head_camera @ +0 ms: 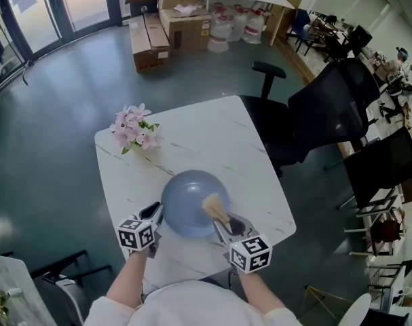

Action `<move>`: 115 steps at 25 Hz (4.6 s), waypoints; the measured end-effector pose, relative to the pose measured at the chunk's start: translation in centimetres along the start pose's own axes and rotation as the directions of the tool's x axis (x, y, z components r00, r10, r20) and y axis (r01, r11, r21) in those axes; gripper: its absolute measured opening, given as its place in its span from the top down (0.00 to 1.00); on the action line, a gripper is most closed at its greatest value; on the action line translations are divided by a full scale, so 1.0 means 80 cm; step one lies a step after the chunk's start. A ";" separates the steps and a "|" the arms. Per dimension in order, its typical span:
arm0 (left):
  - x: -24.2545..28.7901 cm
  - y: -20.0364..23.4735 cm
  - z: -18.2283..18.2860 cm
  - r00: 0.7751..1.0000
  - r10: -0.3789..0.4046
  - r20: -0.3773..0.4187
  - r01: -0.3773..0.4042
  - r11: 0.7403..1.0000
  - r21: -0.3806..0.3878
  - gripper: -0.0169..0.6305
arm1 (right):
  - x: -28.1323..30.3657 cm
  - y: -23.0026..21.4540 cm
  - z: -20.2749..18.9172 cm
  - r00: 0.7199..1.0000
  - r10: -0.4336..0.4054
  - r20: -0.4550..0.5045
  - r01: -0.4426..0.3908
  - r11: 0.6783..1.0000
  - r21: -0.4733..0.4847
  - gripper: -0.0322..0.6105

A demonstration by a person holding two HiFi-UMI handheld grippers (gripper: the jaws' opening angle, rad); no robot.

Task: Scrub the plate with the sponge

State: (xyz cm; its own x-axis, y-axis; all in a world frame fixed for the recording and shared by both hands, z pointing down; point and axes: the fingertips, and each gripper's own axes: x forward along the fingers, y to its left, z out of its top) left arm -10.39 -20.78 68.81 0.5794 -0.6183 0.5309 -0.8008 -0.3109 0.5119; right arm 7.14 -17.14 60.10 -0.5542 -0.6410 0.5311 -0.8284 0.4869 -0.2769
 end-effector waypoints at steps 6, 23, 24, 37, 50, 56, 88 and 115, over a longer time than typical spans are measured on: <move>0.018 0.008 -0.025 0.996 -0.018 -0.082 0.013 0.998 -0.059 0.63 | 0.003 -0.001 -0.004 1.000 -0.003 -0.006 0.003 1.000 0.002 0.77; 0.052 0.023 -0.035 0.975 0.010 -0.224 -0.018 0.999 -0.034 0.83 | -0.009 -0.005 -0.009 1.000 -0.019 -0.004 0.019 1.000 0.014 0.77; 0.052 0.024 -0.035 0.974 0.011 -0.226 -0.020 0.999 -0.040 0.83 | -0.009 -0.005 -0.009 1.000 -0.020 -0.004 0.020 1.000 0.015 0.77; 0.045 0.019 -0.030 0.987 0.031 -0.159 -0.052 0.990 -0.129 0.91 | -0.011 0.002 -0.004 1.000 -0.005 0.003 0.005 1.000 -0.002 0.77; 0.000 -0.005 0.011 1.000 0.021 0.017 -0.018 0.985 -0.172 0.91 | -0.017 0.014 0.018 0.999 0.026 0.048 -0.024 0.999 -0.040 0.77; -0.034 -0.018 0.043 0.992 0.032 0.125 -0.012 0.986 -0.164 0.91 | -0.021 0.027 0.037 0.995 0.053 0.086 -0.046 0.996 -0.079 0.77; -0.125 -0.143 0.086 0.953 -0.038 0.299 0.007 0.995 0.104 0.91 | -0.039 0.089 0.044 0.991 0.131 -0.035 -0.134 0.912 -0.388 0.77; -0.124 -0.134 0.101 0.939 -0.043 0.343 0.035 0.999 0.030 0.91 | -0.020 0.099 0.040 0.982 0.153 -0.113 -0.186 0.890 -0.416 0.77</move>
State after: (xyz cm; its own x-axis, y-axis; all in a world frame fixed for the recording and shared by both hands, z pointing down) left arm -8.76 -17.18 52.59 0.5264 -0.8142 0.2449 -0.7844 -0.3539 0.5095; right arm 1.19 -14.16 54.46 -0.6616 -0.4880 0.5694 -0.6006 0.7994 -0.0127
